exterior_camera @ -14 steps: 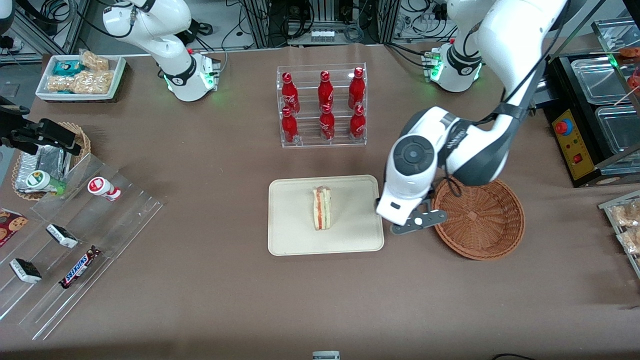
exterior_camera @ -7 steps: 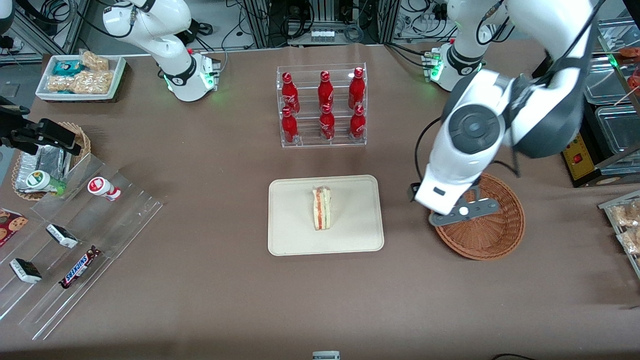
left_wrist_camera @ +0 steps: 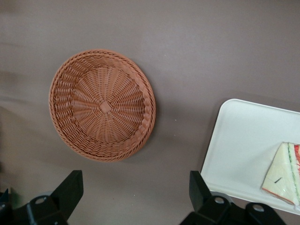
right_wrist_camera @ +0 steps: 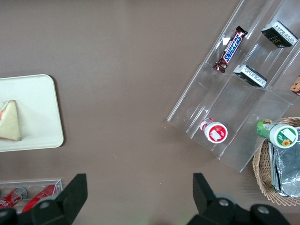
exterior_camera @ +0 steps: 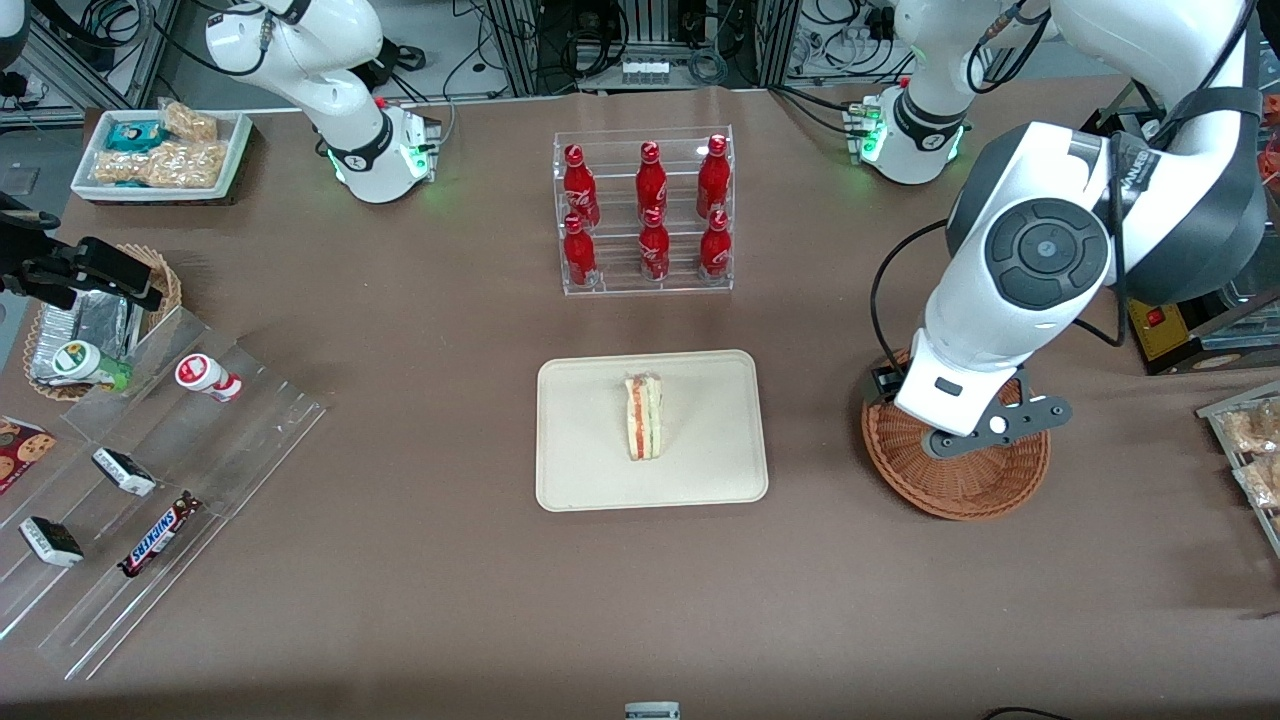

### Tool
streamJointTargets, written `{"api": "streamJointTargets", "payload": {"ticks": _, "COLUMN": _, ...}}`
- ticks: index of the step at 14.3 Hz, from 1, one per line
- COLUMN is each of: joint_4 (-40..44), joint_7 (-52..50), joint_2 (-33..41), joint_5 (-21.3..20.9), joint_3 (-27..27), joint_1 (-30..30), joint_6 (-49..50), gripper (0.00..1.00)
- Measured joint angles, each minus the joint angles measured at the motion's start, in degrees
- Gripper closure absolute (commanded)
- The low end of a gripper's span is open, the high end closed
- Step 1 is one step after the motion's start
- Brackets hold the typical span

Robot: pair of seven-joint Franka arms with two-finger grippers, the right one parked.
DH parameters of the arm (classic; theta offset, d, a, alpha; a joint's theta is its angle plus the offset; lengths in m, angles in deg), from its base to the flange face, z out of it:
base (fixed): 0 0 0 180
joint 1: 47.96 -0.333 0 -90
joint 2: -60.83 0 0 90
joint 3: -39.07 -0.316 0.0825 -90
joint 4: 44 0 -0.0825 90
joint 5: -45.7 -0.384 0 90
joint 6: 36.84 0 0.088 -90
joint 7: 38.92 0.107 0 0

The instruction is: Place sandwich from basket to tray

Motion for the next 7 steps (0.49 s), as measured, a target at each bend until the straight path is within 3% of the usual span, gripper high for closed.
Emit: {"api": "streamJointTargets", "payload": {"ticks": 7, "joint_4": -0.12, "joint_7": 0.0, "joint_2": -0.17, "joint_5": 0.37, "joint_3": -0.09, "joint_1": -2.15, "joint_6": 0.07, "gripper": 0.0}}
